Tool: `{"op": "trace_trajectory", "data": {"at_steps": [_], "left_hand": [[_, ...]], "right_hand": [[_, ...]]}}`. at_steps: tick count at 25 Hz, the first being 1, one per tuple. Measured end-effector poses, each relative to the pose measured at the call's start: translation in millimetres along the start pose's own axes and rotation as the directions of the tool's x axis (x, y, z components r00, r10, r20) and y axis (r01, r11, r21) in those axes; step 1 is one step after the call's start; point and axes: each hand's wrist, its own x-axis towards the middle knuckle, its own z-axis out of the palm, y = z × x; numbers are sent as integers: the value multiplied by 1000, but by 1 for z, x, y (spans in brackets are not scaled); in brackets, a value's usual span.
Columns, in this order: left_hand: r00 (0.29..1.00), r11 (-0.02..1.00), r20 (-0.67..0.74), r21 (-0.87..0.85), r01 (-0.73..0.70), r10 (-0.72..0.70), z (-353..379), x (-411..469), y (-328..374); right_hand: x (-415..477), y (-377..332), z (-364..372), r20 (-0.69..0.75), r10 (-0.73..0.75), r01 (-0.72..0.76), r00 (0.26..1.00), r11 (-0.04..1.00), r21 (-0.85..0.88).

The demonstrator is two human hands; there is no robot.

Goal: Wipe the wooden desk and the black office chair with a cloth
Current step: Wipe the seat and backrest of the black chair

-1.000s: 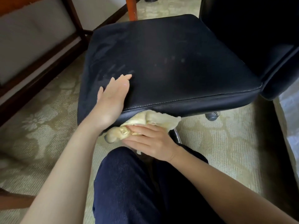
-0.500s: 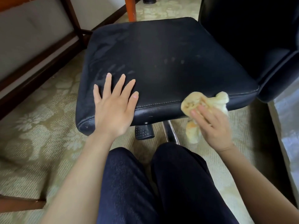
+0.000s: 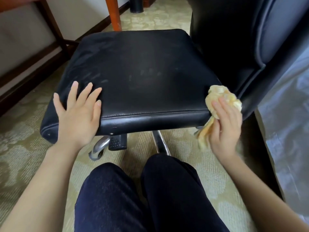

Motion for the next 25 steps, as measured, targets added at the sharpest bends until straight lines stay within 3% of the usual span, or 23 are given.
{"op": "trace_trajectory", "data": {"at_steps": [3,7,12,14,17,19,21,23,25], "left_hand": [[1000,992,-5,-128,-11,11,-2,2,24],[993,899,14,-425,-104,121,-3,5,71],[979,792,56,-598,-125,198,3,3,103],[965,815,113,-564,-133,236,9,-2,107],[950,921,135,-316,-229,283,21,-6,105],[944,943,114,-169,-288,309,26,-8,104],[946,948,117,-137,-286,302,27,-10,105],[950,954,131,-135,-267,284,27,-12,107],[953,962,144,-106,-254,267,26,-14,110]], "right_hand": [[6,-40,11,-34,8,-5,999,996,87],[10,-86,33,79,-223,205,972,959,195],[-21,-83,40,82,-549,526,832,827,200],[-29,-61,28,82,-580,563,811,811,160],[-27,-40,13,77,-554,548,829,832,88],[-21,-36,4,99,-542,537,834,840,73],[-14,-30,-7,136,-532,528,836,847,61],[-4,-22,-19,187,-435,432,881,900,59],[7,-17,-29,236,-253,246,938,967,62]]}}
